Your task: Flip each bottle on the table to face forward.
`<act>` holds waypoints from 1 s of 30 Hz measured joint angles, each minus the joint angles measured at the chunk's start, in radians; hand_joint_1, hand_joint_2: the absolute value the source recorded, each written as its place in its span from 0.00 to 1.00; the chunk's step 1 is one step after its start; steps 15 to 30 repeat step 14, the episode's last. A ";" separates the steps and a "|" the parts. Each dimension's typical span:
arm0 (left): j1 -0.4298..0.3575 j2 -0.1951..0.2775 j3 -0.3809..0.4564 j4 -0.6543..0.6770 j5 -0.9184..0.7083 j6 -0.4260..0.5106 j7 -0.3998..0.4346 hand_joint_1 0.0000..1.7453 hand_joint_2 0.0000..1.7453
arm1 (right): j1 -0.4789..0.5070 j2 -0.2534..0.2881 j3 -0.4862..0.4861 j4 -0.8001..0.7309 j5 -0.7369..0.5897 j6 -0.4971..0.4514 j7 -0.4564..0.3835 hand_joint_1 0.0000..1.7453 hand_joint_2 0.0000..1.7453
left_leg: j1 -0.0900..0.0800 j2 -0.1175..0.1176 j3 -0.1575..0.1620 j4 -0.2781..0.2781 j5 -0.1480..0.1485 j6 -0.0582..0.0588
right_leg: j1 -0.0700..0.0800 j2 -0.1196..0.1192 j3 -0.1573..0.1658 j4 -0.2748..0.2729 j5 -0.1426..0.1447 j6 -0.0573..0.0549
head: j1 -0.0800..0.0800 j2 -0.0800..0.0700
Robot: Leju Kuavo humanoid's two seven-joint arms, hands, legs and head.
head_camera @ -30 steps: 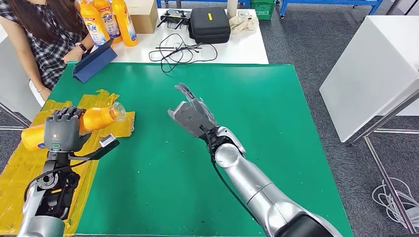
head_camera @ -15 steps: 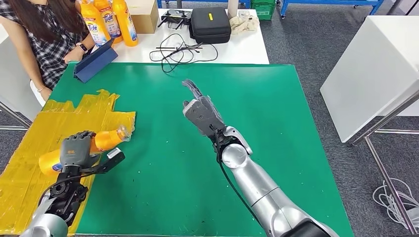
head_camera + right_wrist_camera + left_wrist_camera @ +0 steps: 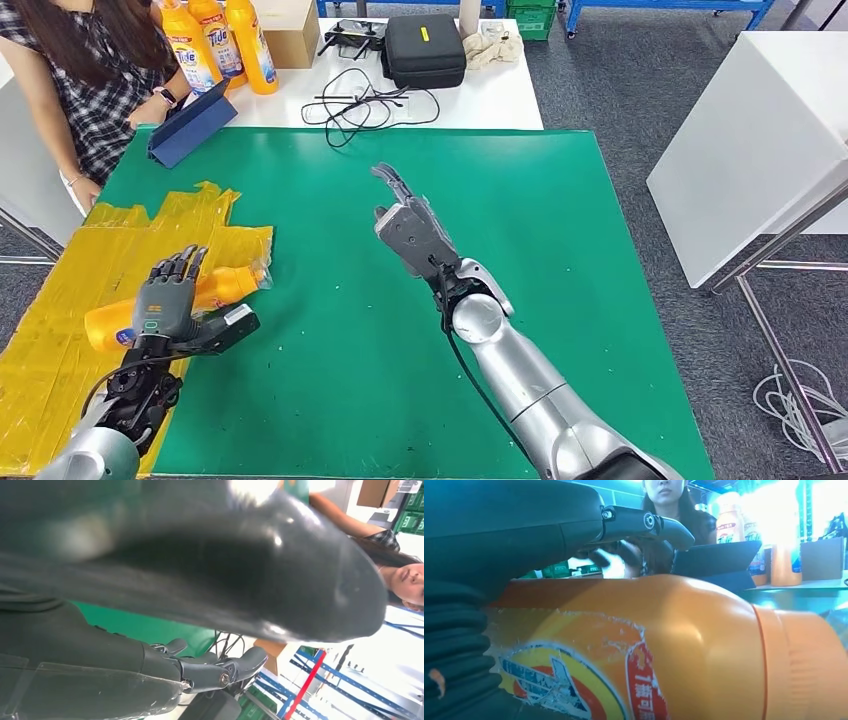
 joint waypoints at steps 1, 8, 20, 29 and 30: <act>0.000 0.000 -0.001 0.000 0.006 0.002 -0.008 0.00 0.00 | 0.001 0.000 -0.001 -0.001 0.000 0.000 0.000 0.00 0.00 | 0.000 0.000 0.000 0.000 0.000 0.000 | 0.000 0.000 0.000 0.000 0.000 0.000 | 0.000 0.000; 0.020 0.002 -0.007 -0.045 0.034 0.017 -0.014 0.00 0.00 | 0.007 0.000 -0.006 -0.005 0.004 0.002 0.004 0.00 0.00 | 0.000 0.000 0.000 0.000 0.000 0.000 | 0.000 0.000 0.000 0.000 0.000 0.000 | 0.000 0.000; 0.078 -0.053 0.094 -0.381 0.185 0.018 -0.174 0.00 0.00 | 0.018 0.000 -0.007 -0.014 0.010 0.000 0.016 0.00 0.00 | 0.000 0.000 -0.001 0.000 0.000 0.000 | 0.000 0.000 -0.001 0.000 0.000 0.000 | 0.000 0.000; 0.078 -0.053 0.094 -0.381 0.185 0.018 -0.174 0.00 0.00 | 0.018 0.000 -0.007 -0.014 0.010 0.000 0.016 0.00 0.00 | 0.000 0.000 -0.001 0.000 0.000 0.000 | 0.000 0.000 -0.001 0.000 0.000 0.000 | 0.000 0.000; 0.078 -0.053 0.094 -0.381 0.185 0.018 -0.174 0.00 0.00 | 0.018 0.000 -0.007 -0.014 0.010 0.000 0.016 0.00 0.00 | 0.000 0.000 -0.001 0.000 0.000 0.000 | 0.000 0.000 -0.001 0.000 0.000 0.000 | 0.000 0.000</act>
